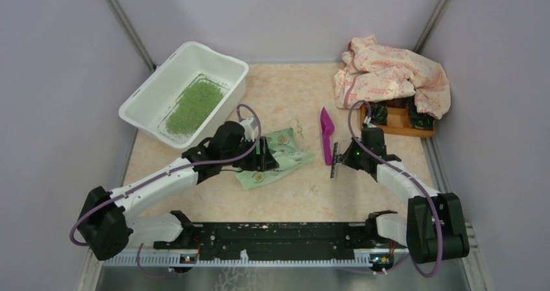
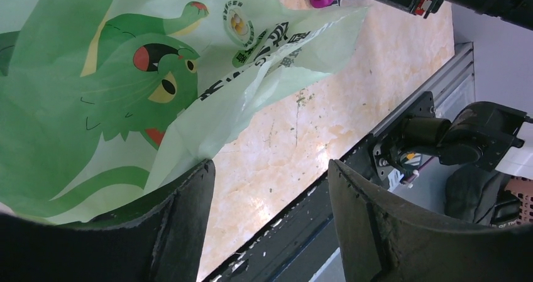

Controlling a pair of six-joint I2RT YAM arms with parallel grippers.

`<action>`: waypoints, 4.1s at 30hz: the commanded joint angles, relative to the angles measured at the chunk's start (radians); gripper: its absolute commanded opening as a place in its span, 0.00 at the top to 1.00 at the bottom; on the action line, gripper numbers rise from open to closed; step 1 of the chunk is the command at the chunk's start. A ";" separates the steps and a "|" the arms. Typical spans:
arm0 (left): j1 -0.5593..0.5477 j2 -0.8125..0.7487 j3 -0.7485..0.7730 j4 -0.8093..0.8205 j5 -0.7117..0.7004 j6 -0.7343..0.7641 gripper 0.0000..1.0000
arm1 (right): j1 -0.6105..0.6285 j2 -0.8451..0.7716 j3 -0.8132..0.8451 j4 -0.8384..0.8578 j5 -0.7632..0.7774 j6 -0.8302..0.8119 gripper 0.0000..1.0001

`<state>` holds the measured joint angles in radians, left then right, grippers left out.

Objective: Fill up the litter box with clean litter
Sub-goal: Pick up the clamp at the center of the board.

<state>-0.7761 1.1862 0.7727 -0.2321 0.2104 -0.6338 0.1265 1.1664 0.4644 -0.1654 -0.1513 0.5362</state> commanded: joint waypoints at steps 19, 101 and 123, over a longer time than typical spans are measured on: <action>0.005 -0.017 0.090 0.187 0.271 -0.073 0.27 | -0.008 -0.502 0.210 -0.166 -0.414 -0.040 1.00; 0.027 0.193 -0.062 1.083 0.631 -0.483 0.85 | 0.246 -0.450 0.191 0.050 -0.839 0.018 0.54; 0.034 0.238 -0.045 1.132 0.614 -0.490 0.86 | 0.248 -0.437 0.185 -0.016 -0.856 -0.007 0.60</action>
<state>-0.7498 1.4162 0.7116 0.8387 0.8337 -1.1294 0.3645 0.7288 0.6479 -0.1894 -0.9825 0.5503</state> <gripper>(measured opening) 0.186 0.396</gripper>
